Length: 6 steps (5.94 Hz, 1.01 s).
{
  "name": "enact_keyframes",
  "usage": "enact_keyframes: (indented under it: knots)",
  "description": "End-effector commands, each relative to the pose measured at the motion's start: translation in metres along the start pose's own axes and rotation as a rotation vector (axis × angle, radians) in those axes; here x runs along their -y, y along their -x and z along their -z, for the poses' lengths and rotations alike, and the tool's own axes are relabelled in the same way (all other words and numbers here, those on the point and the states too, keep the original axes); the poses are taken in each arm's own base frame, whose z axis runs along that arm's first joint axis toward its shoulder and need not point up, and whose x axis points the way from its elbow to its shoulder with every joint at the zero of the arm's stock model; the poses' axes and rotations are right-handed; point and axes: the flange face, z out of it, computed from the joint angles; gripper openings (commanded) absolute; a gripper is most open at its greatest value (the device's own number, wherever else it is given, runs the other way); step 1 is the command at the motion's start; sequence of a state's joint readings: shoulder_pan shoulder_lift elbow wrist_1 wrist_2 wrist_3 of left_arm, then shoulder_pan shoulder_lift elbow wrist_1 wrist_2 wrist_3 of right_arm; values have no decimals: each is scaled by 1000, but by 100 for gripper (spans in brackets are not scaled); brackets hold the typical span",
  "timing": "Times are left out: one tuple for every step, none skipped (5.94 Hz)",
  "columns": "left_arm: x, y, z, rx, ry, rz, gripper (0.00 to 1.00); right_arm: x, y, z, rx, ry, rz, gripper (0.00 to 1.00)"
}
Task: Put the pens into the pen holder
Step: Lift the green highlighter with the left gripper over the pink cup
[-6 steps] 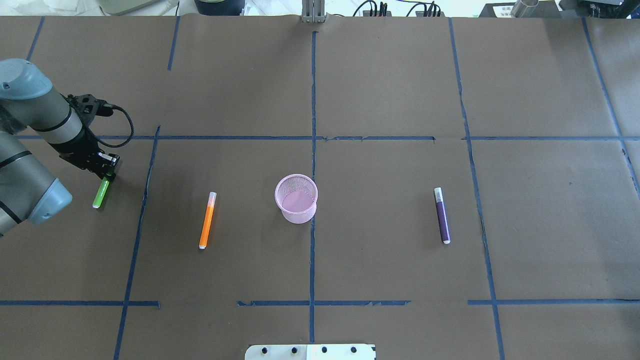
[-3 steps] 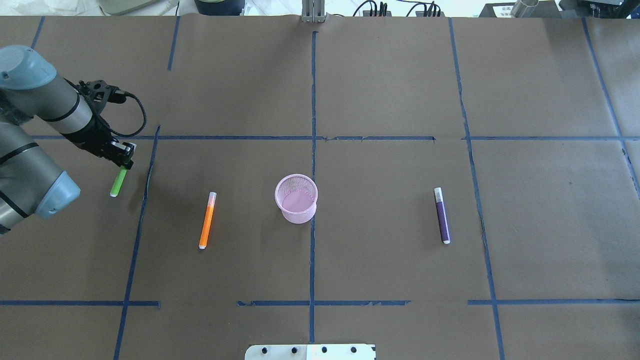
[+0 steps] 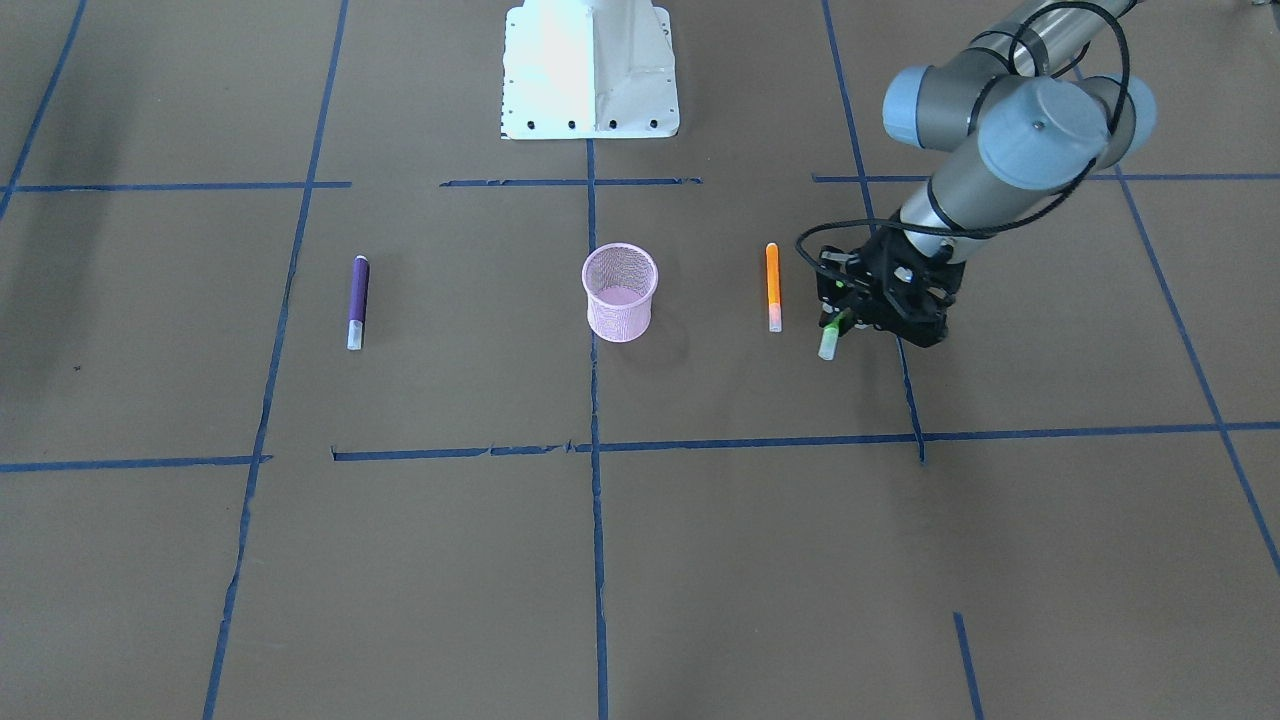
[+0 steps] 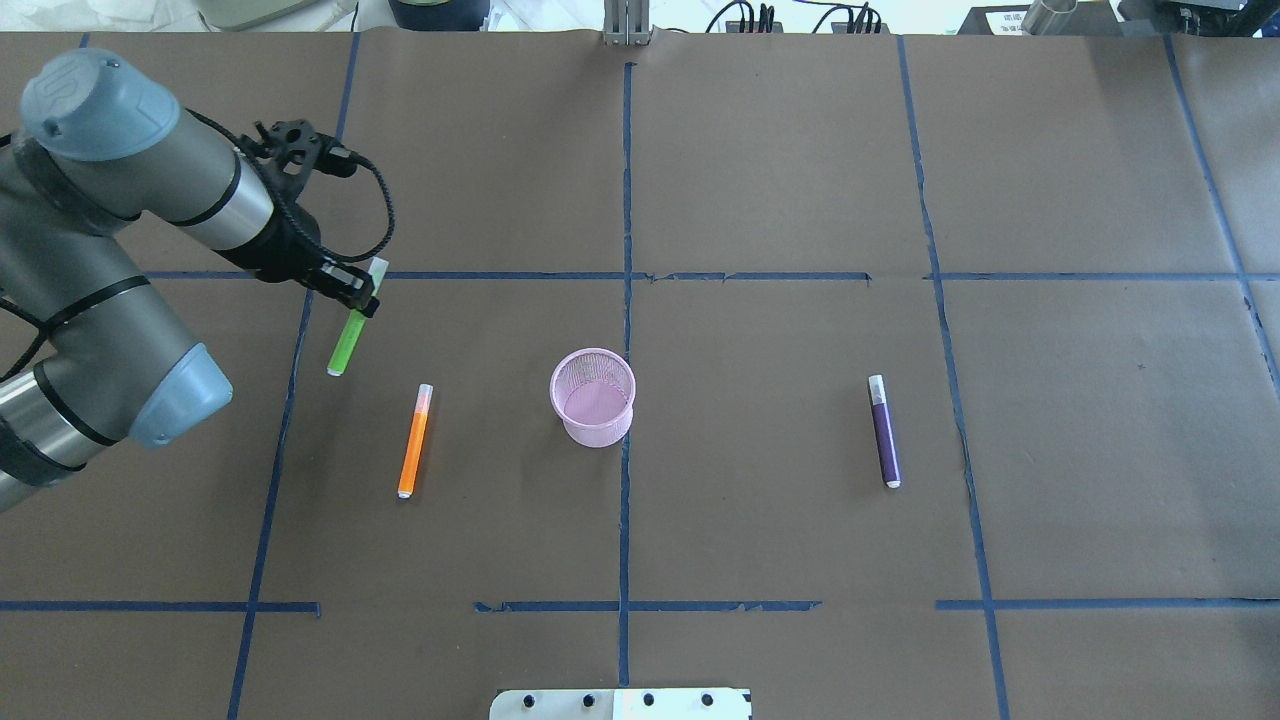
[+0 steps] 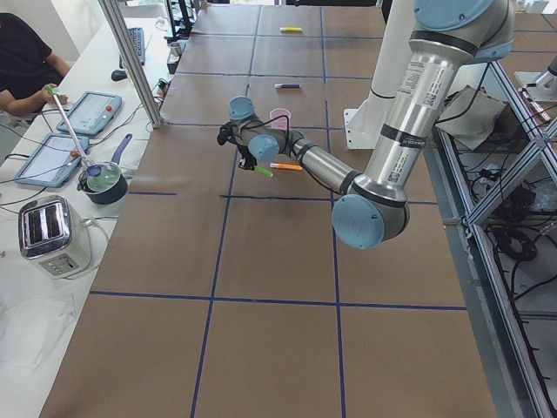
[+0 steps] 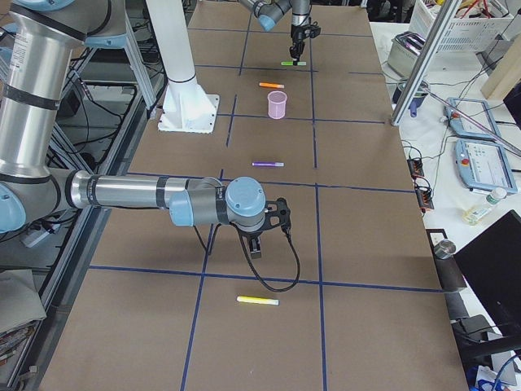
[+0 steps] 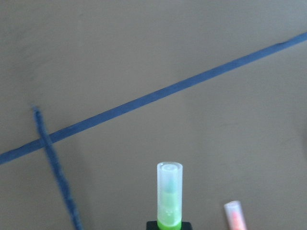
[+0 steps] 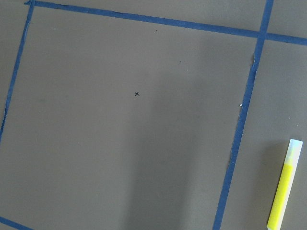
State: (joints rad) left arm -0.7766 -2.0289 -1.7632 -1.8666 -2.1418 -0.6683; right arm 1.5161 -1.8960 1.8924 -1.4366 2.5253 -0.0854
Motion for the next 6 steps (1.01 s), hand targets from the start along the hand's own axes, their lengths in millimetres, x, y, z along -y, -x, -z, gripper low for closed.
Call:
enact_keyframes:
  knots:
    - [-27, -162, -17, 93, -300, -93, 0, 0, 0, 0, -2, 0, 2, 100]
    - [-25, -188, -12, 107, -445, -49, 3, 0, 0, -1, -5, 2, 0, 100]
    - [-43, -217, -16, 101, -635, 63, 2, 1, 0, -1, -4, 3, 1, 100]
    - [-54, -225, -30, 119, -638, 57, 0, 2, 0, -2, -6, 4, 3, 100]
    - [-58, -223, -39, 131, -627, 53, 1, 2, 0, -2, -4, 5, 2, 100]
    - [-58, -220, -49, 146, -618, 55, 5, 2, 1, -2, -4, 4, 5, 100]
